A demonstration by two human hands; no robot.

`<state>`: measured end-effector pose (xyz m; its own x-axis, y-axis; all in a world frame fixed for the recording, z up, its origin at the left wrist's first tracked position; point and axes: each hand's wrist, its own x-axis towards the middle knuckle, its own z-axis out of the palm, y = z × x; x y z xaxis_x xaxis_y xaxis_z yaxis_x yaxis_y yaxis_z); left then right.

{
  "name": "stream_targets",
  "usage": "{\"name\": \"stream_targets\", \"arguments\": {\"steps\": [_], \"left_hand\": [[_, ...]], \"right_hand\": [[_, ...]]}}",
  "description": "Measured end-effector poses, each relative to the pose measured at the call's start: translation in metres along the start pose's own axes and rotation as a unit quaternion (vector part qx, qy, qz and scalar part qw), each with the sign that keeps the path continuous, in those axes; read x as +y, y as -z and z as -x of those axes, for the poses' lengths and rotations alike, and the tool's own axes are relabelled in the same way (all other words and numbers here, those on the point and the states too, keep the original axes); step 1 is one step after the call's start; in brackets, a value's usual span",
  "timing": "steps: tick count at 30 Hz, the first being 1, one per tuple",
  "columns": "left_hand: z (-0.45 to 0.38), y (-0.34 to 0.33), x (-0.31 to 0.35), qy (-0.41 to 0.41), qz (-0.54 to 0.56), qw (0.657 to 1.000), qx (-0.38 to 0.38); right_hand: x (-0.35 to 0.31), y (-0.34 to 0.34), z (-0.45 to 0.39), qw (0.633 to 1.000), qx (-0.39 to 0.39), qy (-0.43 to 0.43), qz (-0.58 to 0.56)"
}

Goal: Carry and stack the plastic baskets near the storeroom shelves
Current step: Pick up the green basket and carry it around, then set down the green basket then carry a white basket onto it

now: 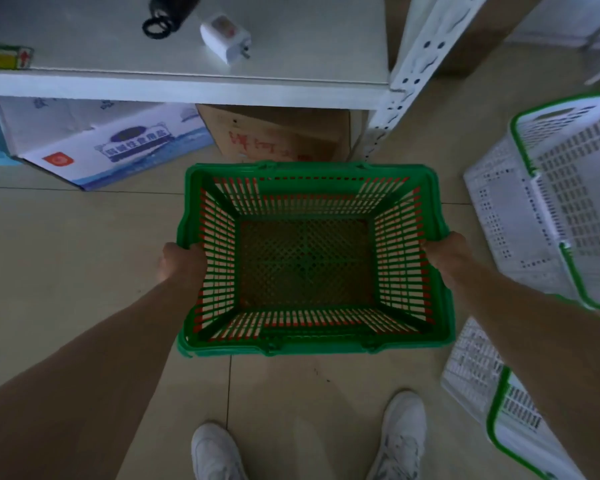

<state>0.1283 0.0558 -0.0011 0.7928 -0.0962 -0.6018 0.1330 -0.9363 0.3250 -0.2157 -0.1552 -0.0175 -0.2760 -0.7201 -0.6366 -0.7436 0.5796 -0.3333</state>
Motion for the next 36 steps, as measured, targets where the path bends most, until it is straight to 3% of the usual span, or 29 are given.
{"name": "stream_targets", "arguments": {"steps": [11, 14, 17, 20, 25, 30, 36], "left_hand": [[0.028, -0.036, 0.021, -0.007, -0.03, 0.998, 0.054], [0.041, -0.043, 0.033, -0.082, -0.07, 0.987, 0.117], [0.062, -0.055, 0.053, -0.205, -0.097, 0.966, 0.125], [0.094, -0.078, 0.074, -0.306, -0.106, 0.944, 0.066], [0.167, -0.13, 0.099, -0.373, -0.095, 0.919, -0.082], [0.25, -0.178, 0.108, -0.419, -0.036, 0.89, -0.177], [0.34, -0.227, 0.092, -0.43, -0.053, 0.861, -0.267]], "right_hand": [[-0.003, 0.03, -0.016, 0.999, -0.049, 0.016, 0.012], [-0.008, 0.03, -0.001, 0.994, 0.005, 0.07, 0.081], [-0.012, 0.029, 0.01, 0.956, 0.123, 0.197, 0.179], [-0.01, 0.033, 0.019, 0.905, 0.147, 0.318, 0.241], [0.006, 0.048, 0.027, 0.874, 0.104, 0.394, 0.264], [0.044, 0.081, 0.03, 0.882, 0.096, 0.408, 0.214], [0.124, 0.139, 0.024, 0.924, 0.11, 0.316, 0.187]]}}
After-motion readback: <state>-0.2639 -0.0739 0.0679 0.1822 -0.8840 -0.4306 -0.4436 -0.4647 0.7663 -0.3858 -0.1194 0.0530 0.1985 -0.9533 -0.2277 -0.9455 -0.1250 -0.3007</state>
